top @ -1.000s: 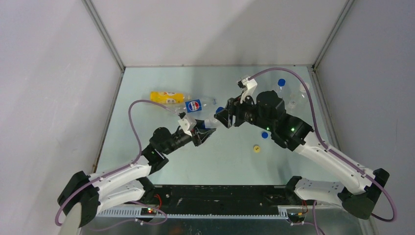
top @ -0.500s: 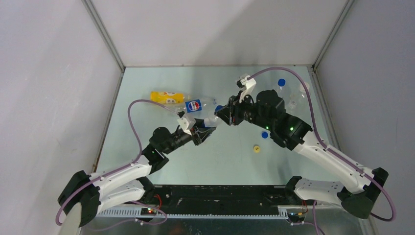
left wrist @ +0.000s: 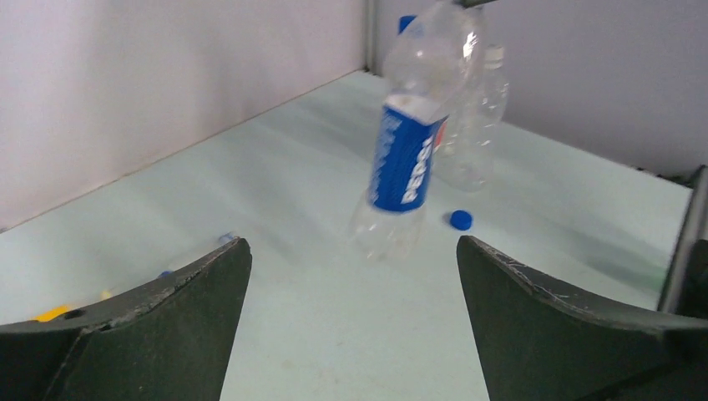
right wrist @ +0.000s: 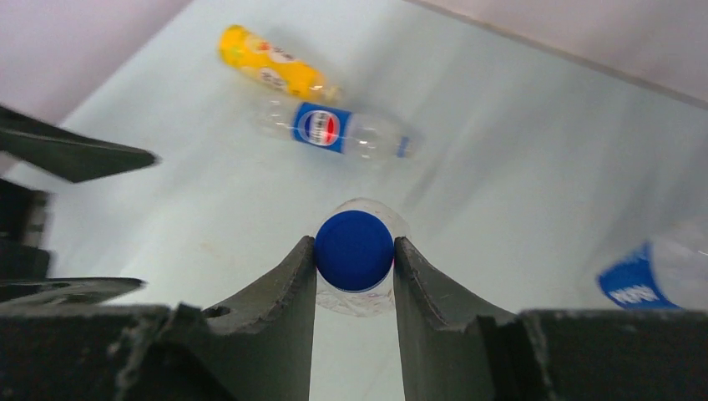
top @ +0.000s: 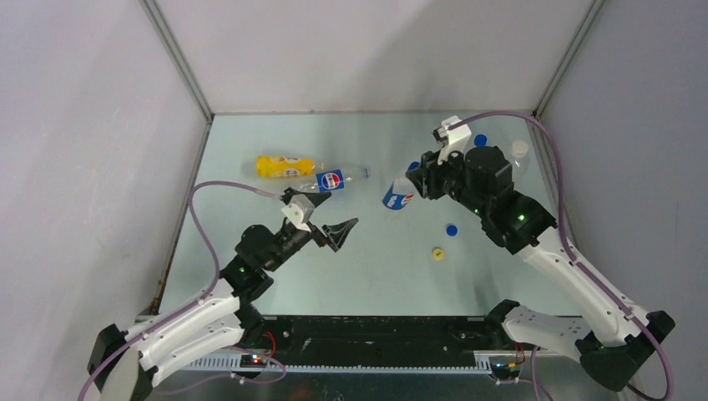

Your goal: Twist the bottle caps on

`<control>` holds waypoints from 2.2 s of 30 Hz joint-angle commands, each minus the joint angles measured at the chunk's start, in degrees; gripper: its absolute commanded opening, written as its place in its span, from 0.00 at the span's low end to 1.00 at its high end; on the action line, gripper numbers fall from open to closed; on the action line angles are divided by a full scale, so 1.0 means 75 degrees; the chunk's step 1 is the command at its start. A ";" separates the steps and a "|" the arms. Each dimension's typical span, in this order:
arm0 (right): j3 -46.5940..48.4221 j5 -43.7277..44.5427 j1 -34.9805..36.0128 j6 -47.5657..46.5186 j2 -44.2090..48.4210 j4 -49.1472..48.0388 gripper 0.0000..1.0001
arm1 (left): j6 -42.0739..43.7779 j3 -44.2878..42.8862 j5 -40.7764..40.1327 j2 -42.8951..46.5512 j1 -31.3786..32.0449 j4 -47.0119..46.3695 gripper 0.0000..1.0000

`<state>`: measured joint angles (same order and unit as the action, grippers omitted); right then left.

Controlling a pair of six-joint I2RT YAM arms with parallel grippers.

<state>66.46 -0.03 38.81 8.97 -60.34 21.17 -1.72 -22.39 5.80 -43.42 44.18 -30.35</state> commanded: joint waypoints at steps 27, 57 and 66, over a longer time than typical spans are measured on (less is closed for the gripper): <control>-0.1600 0.1921 -0.2733 -0.0443 -0.0602 -0.1155 0.04 | 0.1169 -0.1496 -0.0233 0.0524 -0.2172 0.3500 1.00; -0.1738 0.1972 -0.2750 -0.0287 -0.0232 -0.1007 0.63 | 0.1066 -0.1541 0.0350 0.0291 -0.2373 0.3514 1.00; -0.1550 0.1573 -0.2748 -0.0720 0.0903 -0.0694 0.70 | 0.0901 -0.2206 0.0612 -0.0120 -0.2364 0.4755 1.00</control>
<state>53.17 13.69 18.26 5.82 -57.39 15.79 6.02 -34.74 7.75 -44.14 26.85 1.72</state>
